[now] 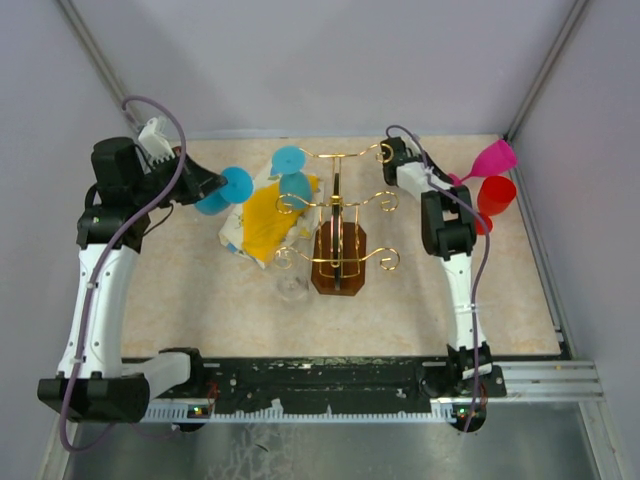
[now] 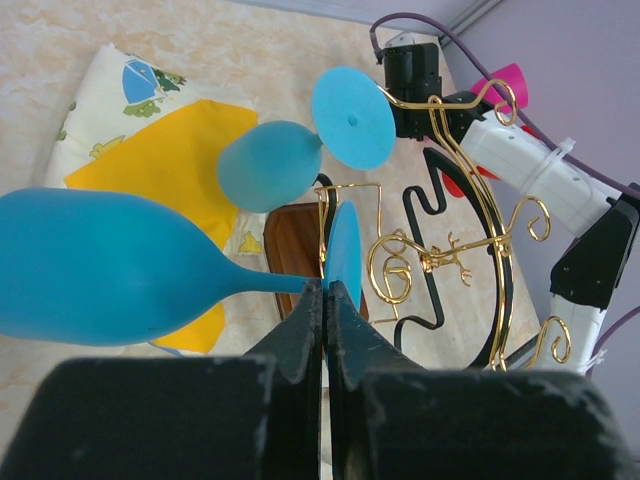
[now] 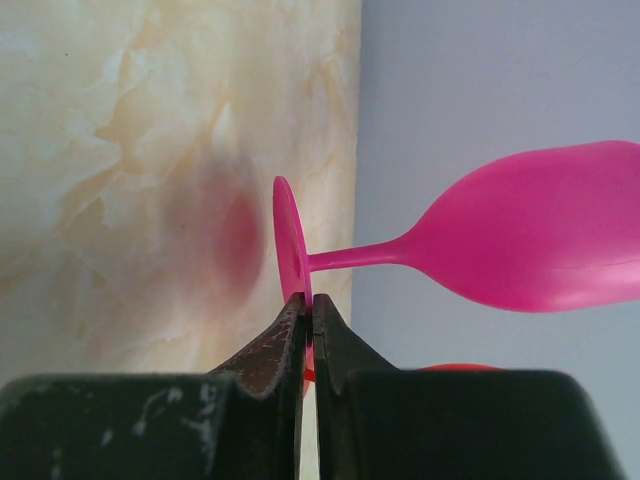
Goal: Take the wine glass off the wine glass rack
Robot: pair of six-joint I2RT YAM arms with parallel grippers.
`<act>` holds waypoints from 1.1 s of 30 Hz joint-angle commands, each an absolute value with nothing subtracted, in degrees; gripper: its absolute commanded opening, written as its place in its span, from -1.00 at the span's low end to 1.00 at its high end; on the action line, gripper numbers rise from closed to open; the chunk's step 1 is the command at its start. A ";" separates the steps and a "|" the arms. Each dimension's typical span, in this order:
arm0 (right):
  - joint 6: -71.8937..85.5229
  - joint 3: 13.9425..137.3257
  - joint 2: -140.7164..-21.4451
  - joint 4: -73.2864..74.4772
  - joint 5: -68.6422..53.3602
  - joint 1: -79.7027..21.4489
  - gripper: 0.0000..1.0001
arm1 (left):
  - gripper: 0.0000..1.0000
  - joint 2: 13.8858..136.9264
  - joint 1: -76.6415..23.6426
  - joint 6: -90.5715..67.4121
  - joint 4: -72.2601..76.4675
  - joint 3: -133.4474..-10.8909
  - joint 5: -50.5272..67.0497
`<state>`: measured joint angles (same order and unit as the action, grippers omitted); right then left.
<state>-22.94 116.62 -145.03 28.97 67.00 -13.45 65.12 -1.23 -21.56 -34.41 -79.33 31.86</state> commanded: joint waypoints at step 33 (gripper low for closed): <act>-9.03 123.16 -150.35 44.26 59.46 -21.99 -0.46 | -1.00 64.69 -1.26 -21.93 -32.16 -77.42 32.86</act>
<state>-14.22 120.03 -148.73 40.32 63.61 -19.33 65.17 -1.23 -22.70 -33.41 -77.30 33.67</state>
